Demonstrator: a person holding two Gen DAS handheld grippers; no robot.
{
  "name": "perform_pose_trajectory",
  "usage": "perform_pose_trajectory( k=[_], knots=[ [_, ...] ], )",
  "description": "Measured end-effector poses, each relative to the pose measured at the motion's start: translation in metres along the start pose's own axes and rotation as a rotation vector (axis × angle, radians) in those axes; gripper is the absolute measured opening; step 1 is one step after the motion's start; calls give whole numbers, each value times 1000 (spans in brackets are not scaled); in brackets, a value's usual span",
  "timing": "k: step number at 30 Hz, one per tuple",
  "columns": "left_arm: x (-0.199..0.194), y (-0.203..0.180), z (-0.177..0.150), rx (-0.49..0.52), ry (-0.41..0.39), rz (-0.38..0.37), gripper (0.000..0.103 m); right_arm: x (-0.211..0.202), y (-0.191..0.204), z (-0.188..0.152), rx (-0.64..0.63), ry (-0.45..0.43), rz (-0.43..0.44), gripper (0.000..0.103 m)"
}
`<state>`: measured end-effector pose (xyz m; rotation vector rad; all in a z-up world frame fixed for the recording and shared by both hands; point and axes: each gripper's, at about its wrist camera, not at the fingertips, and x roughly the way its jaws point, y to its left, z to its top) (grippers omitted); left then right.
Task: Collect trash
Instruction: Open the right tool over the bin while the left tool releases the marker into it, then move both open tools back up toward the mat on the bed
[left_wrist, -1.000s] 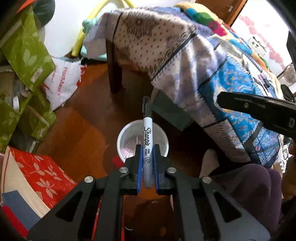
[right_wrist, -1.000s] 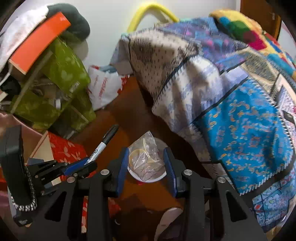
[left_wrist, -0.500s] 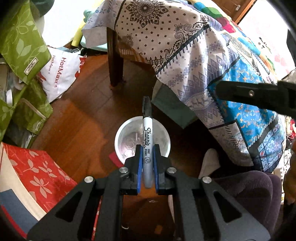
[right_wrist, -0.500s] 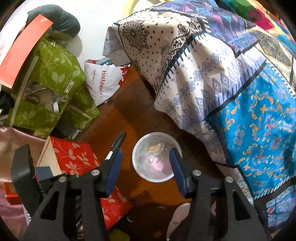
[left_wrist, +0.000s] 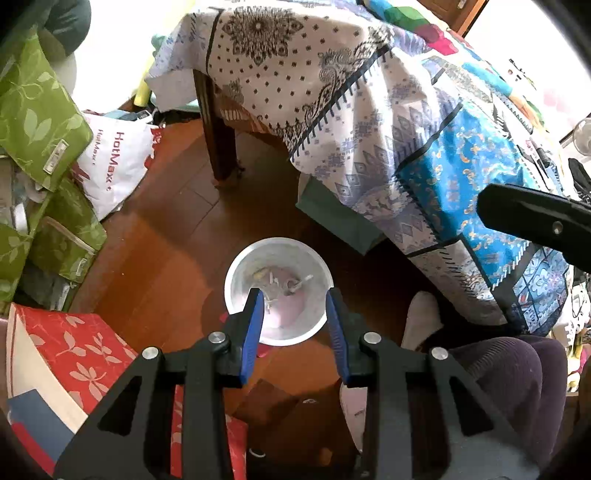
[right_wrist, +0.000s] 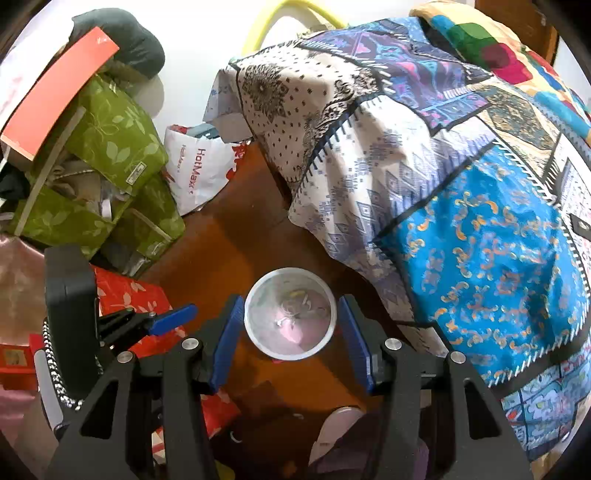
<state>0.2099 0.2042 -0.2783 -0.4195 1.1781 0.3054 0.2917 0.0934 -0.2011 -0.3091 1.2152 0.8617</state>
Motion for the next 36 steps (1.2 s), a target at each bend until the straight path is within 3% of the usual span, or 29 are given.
perform_pose_trajectory(
  k=[10, 21, 28, 36],
  knots=[
    [-79, -25, -8, 38, -165, 22, 33, -54, -5, -20, -1, -103, -1, 49],
    [-166, -90, -9, 134, -372, 1, 33, -140, -28, -49, 25, -284, -18, 49],
    [-195, -142, -3, 195, -453, -36, 34, -191, -54, -68, 50, -394, -59, 49],
    [-195, -205, 13, 283, -467, -64, 36, -235, -97, -86, 94, -483, -105, 49]
  ],
)
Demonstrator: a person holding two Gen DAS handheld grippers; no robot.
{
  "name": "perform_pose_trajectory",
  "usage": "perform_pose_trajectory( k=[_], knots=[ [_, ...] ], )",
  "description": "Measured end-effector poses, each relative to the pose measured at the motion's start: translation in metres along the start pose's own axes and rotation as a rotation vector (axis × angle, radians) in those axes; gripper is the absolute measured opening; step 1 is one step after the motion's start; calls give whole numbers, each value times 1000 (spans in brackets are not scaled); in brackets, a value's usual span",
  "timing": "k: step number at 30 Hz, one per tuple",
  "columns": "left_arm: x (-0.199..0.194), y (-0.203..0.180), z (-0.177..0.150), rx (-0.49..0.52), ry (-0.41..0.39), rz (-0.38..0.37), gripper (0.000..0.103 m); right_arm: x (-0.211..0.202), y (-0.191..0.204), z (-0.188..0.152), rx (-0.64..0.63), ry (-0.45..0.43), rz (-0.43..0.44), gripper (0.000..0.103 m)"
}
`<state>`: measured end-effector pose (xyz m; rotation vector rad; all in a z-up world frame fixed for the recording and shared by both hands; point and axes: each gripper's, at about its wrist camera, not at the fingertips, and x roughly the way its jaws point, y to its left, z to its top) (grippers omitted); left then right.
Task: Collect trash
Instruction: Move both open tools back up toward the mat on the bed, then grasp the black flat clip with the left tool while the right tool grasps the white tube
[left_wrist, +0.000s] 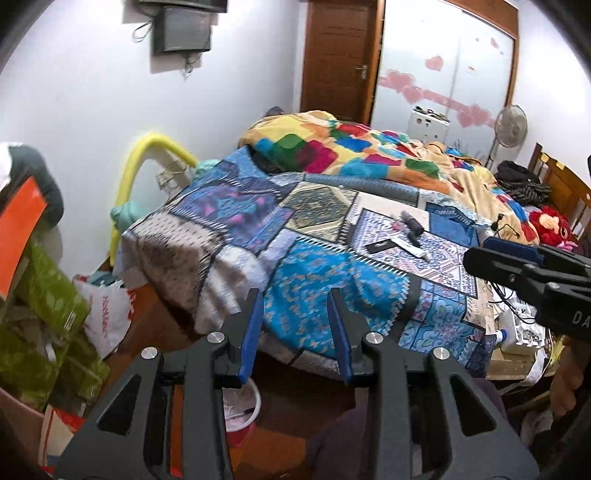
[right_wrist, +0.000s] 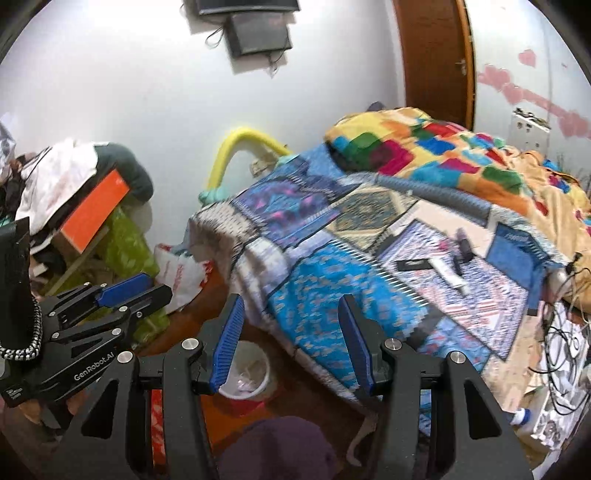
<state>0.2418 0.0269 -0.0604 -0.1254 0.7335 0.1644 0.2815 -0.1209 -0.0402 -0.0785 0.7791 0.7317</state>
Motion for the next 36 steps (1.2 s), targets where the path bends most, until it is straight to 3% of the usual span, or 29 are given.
perform_pose_trajectory(
  k=[8, 18, 27, 36],
  knots=[
    [34, -45, 23, 57, 13, -80, 43, -15, -58, 2, 59, -25, -85, 49],
    [119, -92, 38, 133, 116, -163, 44, 9, -139, -8, 183, 56, -148, 49],
    [201, -104, 49, 164, 202, -206, 44, 58, -183, -14, 231, 123, -170, 49],
    [283, -116, 60, 189, 266, -209, 44, 127, -216, -16, 194, 213, -197, 49]
  ],
)
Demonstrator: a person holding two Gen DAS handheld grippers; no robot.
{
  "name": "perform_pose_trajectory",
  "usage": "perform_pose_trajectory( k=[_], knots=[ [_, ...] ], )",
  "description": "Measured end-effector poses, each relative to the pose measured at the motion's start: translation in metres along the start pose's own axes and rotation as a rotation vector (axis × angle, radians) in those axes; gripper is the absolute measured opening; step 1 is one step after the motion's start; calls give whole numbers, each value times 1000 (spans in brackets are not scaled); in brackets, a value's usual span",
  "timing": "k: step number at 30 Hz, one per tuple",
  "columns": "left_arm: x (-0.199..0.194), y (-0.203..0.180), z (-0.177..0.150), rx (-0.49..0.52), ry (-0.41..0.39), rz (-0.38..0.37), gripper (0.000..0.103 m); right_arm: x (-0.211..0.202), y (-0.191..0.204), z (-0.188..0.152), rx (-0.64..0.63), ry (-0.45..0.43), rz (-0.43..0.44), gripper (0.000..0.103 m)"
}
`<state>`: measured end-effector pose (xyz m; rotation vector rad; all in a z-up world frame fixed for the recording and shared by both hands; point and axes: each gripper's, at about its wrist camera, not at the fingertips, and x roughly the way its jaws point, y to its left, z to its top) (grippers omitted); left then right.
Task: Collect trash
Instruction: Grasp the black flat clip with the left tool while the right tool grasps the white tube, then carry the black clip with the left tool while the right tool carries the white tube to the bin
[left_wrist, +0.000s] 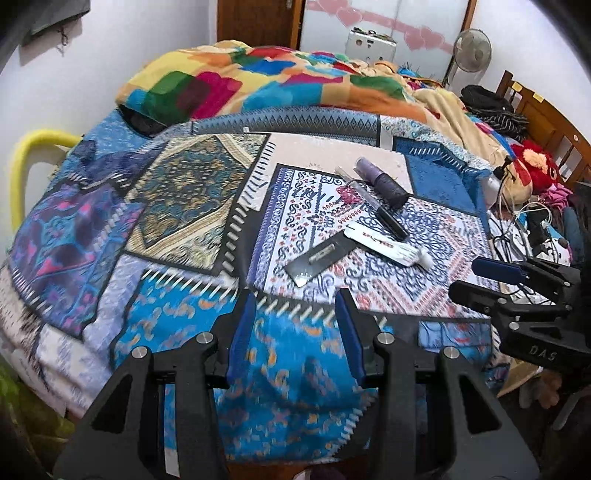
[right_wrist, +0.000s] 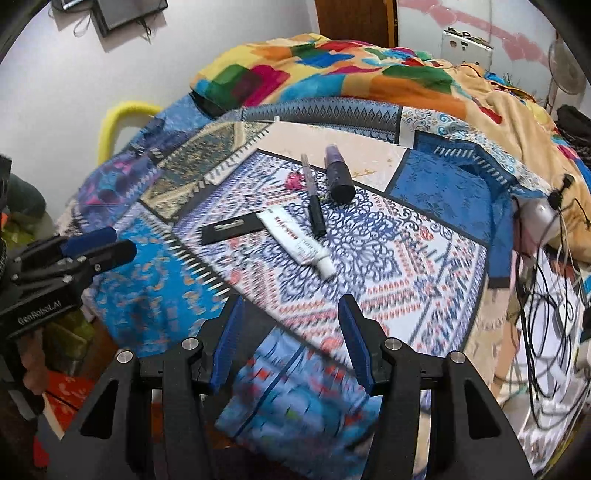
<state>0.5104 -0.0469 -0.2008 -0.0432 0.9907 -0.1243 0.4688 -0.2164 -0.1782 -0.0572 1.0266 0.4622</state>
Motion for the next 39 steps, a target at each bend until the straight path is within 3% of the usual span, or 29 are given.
perform_pose_trajectory(
  k=[5, 15, 19, 21, 26, 32, 36, 39],
  knots=[
    [37, -1, 17, 61, 10, 3, 44, 29, -6, 10, -12, 4, -18, 49],
    [80, 2, 34, 92, 1, -121, 44, 64, -11, 16, -26, 5, -36, 48],
    [83, -6, 30, 124, 16, -156, 44, 60, -14, 12, -31, -18, -60, 33],
    [83, -12, 26, 151, 39, -167, 44, 58, -15, 11, -25, -20, -39, 21],
    [77, -20, 16, 183, 72, -184, 42, 51, -13, 6, -21, -18, -20, 16],
    [75, -42, 6, 287, 59, -62, 39, 48, -9, -6, -17, 11, -14, 16],
    [79, -40, 10, 248, 54, -62, 37, 45, -4, -11, -54, 18, -16, 16],
    [81, -39, 13, 213, 39, -49, 29, 46, 3, -12, -81, 19, -24, 16]
  ],
)
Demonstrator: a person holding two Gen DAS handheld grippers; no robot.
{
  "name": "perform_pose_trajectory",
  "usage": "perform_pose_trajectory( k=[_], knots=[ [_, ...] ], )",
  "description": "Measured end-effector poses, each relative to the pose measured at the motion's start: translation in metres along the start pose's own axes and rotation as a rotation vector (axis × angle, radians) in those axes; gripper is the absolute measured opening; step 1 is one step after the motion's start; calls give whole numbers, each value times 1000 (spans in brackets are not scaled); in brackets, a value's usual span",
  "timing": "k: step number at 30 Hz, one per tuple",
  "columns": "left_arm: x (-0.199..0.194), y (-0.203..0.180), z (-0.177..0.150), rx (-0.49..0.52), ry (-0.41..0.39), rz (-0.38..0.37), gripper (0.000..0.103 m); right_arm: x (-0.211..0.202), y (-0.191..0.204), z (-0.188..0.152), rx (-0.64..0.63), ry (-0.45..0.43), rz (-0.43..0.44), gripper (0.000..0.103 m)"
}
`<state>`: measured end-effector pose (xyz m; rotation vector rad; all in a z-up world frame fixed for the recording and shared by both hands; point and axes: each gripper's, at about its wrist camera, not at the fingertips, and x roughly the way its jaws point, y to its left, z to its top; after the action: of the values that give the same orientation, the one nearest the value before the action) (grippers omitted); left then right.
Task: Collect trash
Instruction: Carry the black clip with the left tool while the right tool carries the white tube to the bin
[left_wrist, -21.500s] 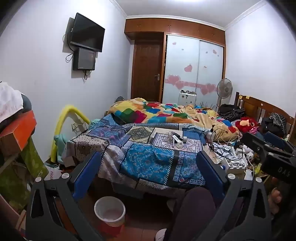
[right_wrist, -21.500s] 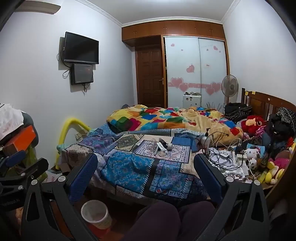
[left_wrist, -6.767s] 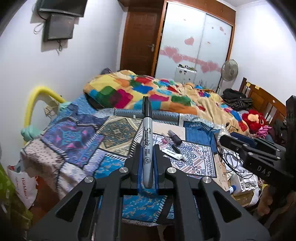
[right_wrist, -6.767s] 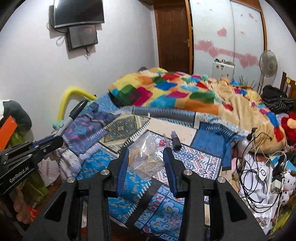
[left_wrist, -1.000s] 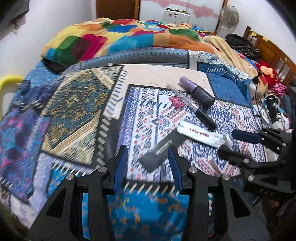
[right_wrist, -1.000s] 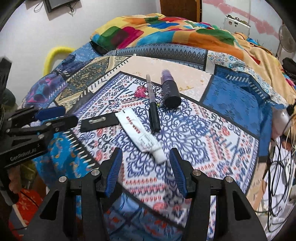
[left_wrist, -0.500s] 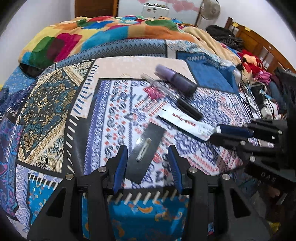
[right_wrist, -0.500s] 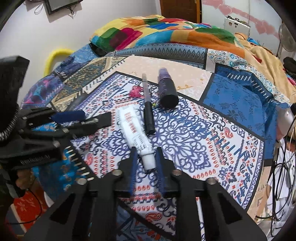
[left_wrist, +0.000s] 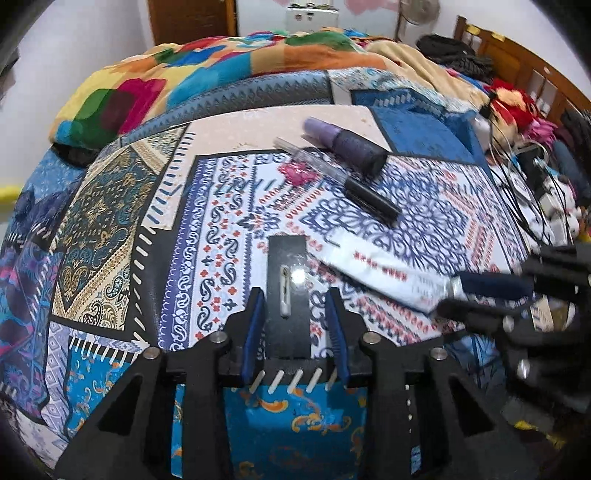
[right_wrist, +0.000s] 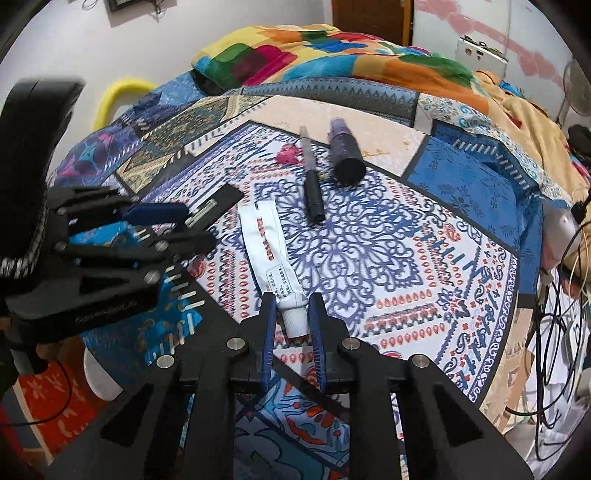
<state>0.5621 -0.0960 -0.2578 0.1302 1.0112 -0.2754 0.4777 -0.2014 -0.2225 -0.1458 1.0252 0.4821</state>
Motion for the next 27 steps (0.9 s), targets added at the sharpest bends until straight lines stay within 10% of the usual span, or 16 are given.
perform_pose_trajectory(
  k=[11, 27],
  knots=[
    [-21, 0, -10, -71, -21, 8, 23, -3, 3, -6, 62, -7, 0, 16],
    [-178, -13, -13, -121, -237, 31, 23, -115, 2, 12, 181, -205, -65, 16]
  ],
)
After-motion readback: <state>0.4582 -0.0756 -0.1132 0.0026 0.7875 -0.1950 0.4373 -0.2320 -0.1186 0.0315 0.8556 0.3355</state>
